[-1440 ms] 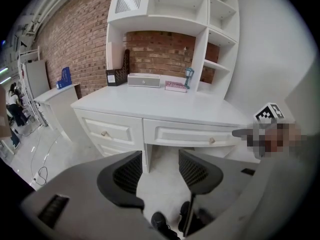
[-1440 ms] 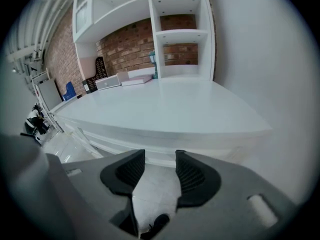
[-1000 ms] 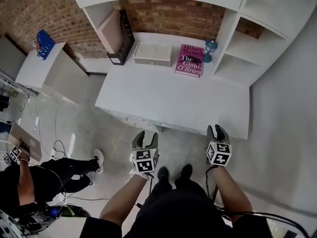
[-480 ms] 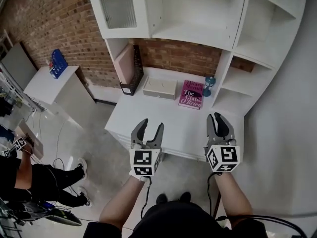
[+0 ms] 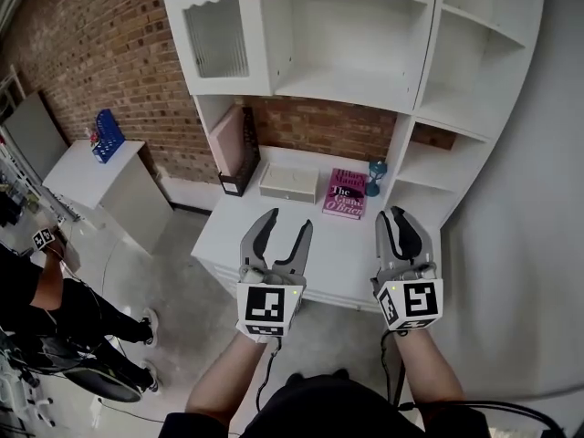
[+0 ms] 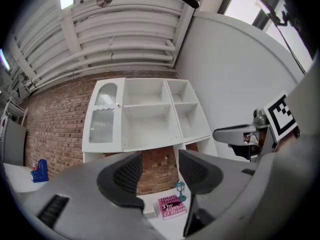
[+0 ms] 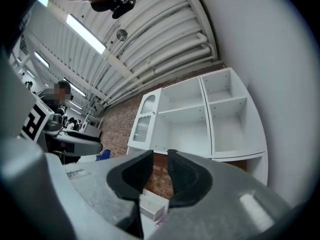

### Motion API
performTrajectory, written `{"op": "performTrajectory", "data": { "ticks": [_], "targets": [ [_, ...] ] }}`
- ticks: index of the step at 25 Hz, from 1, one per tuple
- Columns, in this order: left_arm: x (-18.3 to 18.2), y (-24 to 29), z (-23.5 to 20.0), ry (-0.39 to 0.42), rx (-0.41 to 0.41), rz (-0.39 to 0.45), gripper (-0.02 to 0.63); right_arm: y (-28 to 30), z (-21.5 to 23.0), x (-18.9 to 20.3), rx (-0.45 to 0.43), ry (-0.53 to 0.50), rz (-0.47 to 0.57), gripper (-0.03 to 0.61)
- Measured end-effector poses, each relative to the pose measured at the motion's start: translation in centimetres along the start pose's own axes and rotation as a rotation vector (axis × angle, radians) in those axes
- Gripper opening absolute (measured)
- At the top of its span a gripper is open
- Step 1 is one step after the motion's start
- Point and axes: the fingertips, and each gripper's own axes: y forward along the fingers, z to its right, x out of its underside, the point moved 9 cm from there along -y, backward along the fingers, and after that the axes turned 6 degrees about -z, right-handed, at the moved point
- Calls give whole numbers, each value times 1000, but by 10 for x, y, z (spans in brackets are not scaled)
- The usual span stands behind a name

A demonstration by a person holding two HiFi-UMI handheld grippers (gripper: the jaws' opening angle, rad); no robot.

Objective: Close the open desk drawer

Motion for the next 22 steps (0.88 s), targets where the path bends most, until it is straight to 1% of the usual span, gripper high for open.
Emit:
{"op": "performTrajectory", "data": {
  "ticks": [3,8,13,19,22],
  "targets": [
    [-5,3,1,-46,11,0,225,-4,7,-1,14,-12,-3,89],
    [-2,6,-7,-83,-25,-20,225,-10,19,-1,56,-61,-10,89],
    [-4,8,-15,-93,-54,-11,225,-10,25,0,64,-57,-9,88],
    [-1,6,-14,-91,-66,-21,225,-11,29,5,61,-39,-15,88],
    [0,6,-15,-97,-71,-27,225,-12,29,3,62,-47,-13,89]
  ]
}}
